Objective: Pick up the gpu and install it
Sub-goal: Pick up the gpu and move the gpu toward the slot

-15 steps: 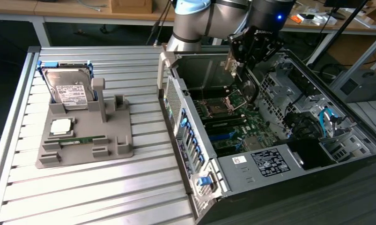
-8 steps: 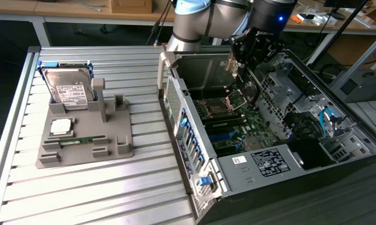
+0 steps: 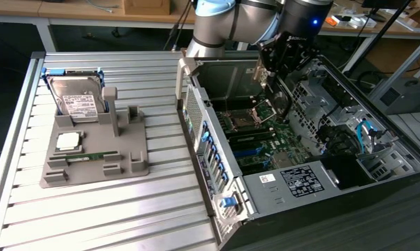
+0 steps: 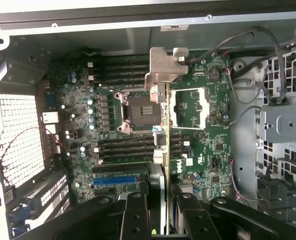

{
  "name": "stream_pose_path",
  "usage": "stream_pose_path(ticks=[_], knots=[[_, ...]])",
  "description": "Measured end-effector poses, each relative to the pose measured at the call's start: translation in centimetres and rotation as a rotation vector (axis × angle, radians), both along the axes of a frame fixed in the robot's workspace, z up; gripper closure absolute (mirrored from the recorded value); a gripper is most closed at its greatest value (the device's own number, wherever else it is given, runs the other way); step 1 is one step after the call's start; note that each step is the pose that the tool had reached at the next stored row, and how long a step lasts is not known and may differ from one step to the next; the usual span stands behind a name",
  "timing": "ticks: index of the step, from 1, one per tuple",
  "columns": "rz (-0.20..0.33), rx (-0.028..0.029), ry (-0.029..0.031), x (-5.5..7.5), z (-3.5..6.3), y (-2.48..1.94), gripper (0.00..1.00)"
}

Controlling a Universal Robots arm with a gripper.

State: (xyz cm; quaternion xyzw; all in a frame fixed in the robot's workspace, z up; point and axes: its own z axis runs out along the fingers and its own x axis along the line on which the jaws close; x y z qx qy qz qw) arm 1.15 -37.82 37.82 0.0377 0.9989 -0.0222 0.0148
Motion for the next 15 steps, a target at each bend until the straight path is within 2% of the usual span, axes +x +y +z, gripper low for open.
stream_pose_path(ticks=[12,15], knots=[[0.0,-0.0028,0.0,0.7,-0.3,-0.1,0.73],[0.0,-0.0051,0.0,1.5,-0.57,-0.18,0.73]])
